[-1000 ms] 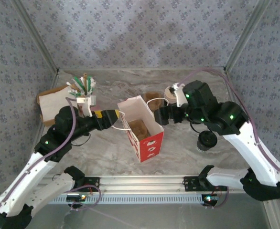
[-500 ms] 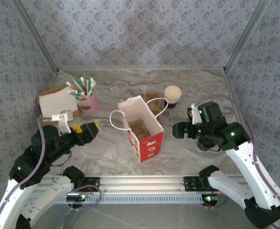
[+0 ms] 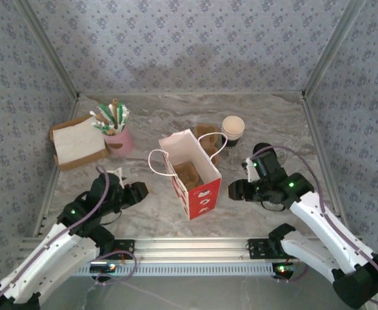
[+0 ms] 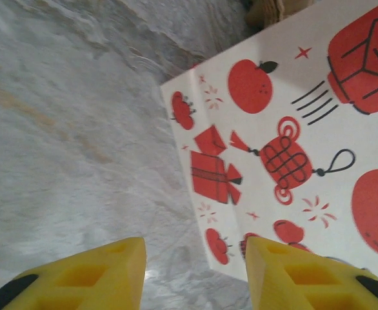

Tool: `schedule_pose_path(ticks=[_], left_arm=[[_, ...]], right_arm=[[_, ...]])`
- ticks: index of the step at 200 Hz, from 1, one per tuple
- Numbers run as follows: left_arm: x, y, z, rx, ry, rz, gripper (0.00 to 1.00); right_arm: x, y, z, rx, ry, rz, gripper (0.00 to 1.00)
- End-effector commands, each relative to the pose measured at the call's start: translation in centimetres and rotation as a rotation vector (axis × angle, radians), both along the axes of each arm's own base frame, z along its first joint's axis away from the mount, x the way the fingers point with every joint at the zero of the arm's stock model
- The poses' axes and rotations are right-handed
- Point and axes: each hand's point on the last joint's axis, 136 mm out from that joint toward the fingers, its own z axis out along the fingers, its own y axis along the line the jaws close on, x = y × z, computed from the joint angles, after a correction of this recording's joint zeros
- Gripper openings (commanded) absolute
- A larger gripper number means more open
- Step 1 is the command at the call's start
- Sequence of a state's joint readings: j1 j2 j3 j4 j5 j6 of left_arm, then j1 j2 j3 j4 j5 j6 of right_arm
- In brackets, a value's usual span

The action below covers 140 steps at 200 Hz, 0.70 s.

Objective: Pack the takeout coffee

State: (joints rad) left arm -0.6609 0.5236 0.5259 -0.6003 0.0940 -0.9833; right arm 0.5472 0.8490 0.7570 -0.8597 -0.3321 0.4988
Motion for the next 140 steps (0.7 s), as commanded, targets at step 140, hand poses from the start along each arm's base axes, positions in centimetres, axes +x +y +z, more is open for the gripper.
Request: schedule_pose_path(ticks=[140], left_arm=[[8.9, -1.1, -0.6, -0.02, -0.088, 0.091, 0.4]], right_arm=[[0.9, 10.6, -4.0, 0.113, -0.03, 0.155, 0.54]])
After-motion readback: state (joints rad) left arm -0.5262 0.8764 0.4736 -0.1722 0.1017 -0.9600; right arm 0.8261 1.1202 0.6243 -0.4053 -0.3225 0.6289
